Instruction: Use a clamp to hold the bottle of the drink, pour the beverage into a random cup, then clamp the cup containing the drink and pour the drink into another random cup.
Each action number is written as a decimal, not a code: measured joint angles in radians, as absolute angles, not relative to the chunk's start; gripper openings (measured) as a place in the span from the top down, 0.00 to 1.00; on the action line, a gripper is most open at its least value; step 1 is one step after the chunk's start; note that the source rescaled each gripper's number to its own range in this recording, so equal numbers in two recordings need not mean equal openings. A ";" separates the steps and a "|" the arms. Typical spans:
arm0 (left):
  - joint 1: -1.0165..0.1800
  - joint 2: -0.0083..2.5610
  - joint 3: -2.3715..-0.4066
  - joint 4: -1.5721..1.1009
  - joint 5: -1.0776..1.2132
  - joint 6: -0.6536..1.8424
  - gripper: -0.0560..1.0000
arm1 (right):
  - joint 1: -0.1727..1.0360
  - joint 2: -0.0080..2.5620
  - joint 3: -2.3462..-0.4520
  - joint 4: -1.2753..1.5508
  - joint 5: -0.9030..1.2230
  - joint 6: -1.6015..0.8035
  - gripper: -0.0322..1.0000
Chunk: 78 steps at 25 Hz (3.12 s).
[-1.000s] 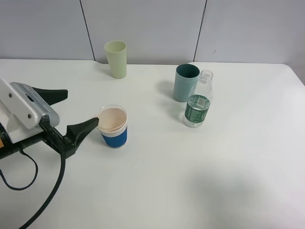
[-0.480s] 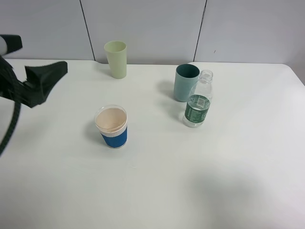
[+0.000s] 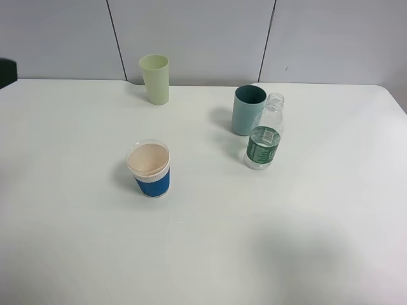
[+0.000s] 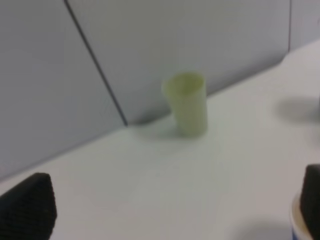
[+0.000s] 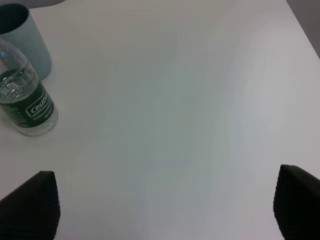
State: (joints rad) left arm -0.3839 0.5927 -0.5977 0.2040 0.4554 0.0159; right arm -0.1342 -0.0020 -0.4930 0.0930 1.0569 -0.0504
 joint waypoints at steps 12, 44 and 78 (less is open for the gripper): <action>-0.276 0.361 -0.619 0.203 0.765 -0.059 0.02 | -0.134 -0.002 -0.493 0.093 1.057 -0.050 0.33; 0.047 -0.003 -0.505 0.000 1.049 -0.045 0.02 | -0.134 -0.002 -0.493 0.093 1.057 -0.050 0.33; -0.011 -0.003 -0.504 -0.018 1.051 0.000 0.01 | -0.134 -0.002 -0.493 0.093 1.057 -0.050 0.33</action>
